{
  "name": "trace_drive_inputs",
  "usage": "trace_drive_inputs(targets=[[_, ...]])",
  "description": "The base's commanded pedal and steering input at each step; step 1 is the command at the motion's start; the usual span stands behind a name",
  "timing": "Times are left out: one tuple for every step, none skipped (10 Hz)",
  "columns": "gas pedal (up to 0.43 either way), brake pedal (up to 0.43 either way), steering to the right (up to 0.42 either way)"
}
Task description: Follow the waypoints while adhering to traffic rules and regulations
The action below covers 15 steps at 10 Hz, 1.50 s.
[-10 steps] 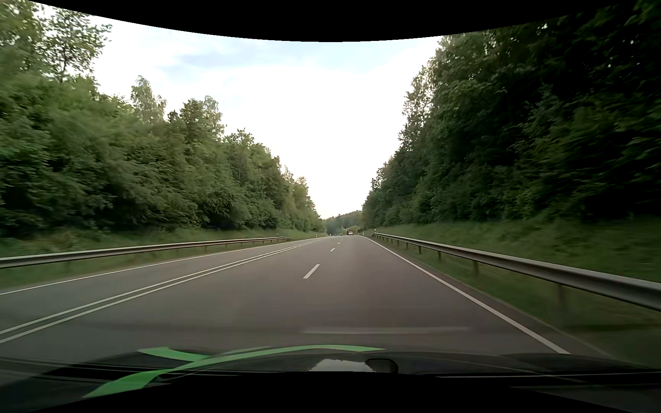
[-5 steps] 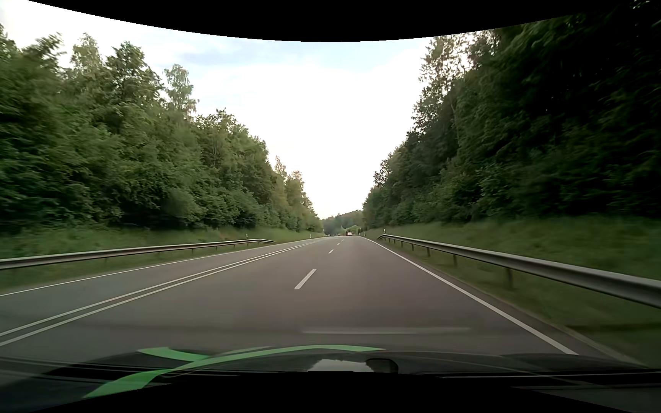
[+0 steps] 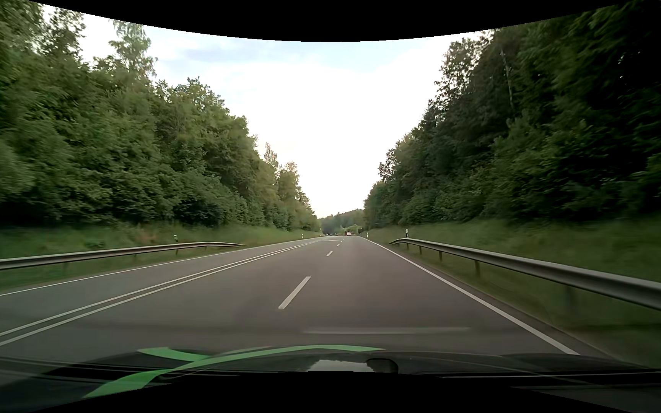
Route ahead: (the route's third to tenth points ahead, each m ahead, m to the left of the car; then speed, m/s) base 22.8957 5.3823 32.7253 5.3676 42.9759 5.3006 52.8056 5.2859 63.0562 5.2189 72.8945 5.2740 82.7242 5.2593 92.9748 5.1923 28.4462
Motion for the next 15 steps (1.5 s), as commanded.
trace_drive_inputs(targets=[[0.350, 0.000, -0.001], [0.350, 0.000, -0.001], [0.350, 0.000, -0.001], [0.350, 0.000, -0.001], [0.350, 0.000, -0.002], [0.350, 0.000, -0.001], [0.350, 0.000, 0.001], [0.350, 0.000, 0.002], [0.339, 0.000, 0.001], [0.339, 0.000, 0.002], [0.339, 0.000, 0.002], [0.339, 0.000, 0.002], [0.339, 0.000, 0.001], [0.339, 0.000, 0.001], [0.339, 0.000, 0.001]])
